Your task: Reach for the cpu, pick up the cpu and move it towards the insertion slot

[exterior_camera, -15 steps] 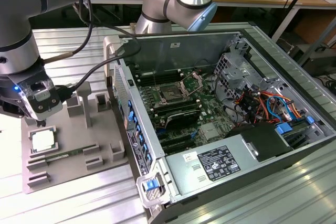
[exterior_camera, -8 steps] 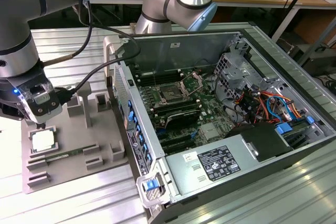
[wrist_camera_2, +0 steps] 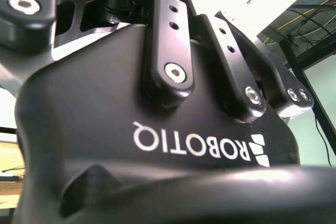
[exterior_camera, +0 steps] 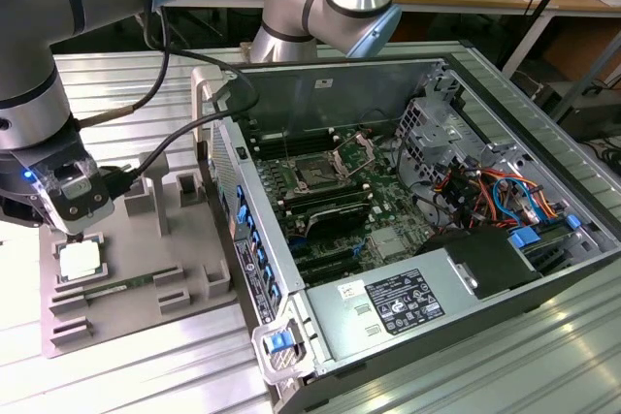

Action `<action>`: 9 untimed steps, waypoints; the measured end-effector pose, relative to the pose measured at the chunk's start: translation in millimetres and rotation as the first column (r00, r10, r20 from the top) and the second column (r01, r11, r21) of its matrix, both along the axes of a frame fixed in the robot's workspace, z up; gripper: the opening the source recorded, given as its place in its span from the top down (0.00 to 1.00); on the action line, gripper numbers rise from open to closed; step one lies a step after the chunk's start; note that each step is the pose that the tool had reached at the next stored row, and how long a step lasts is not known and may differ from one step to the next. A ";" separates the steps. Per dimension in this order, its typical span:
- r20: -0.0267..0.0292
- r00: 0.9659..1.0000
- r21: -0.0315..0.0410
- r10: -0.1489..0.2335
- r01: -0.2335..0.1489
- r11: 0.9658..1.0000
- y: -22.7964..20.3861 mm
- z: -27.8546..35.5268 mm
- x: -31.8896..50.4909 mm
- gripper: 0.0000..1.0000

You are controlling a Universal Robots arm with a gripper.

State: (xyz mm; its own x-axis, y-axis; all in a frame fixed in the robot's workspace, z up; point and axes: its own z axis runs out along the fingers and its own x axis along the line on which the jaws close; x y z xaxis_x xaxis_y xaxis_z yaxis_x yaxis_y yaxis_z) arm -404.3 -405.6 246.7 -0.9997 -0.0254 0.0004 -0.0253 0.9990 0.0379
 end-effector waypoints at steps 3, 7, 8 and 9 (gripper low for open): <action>0.000 1.000 0.000 0.000 0.000 1.000 -1.6 -1.1 -0.7 0.89; 0.000 1.000 0.000 0.001 -0.001 1.000 -3.2 -2.1 -1.4 0.89; 0.000 1.000 0.000 0.001 -0.001 1.000 -3.7 -2.5 -1.6 0.89; 0.000 1.000 0.000 0.001 -0.001 1.000 -4.0 -2.7 -1.7 0.89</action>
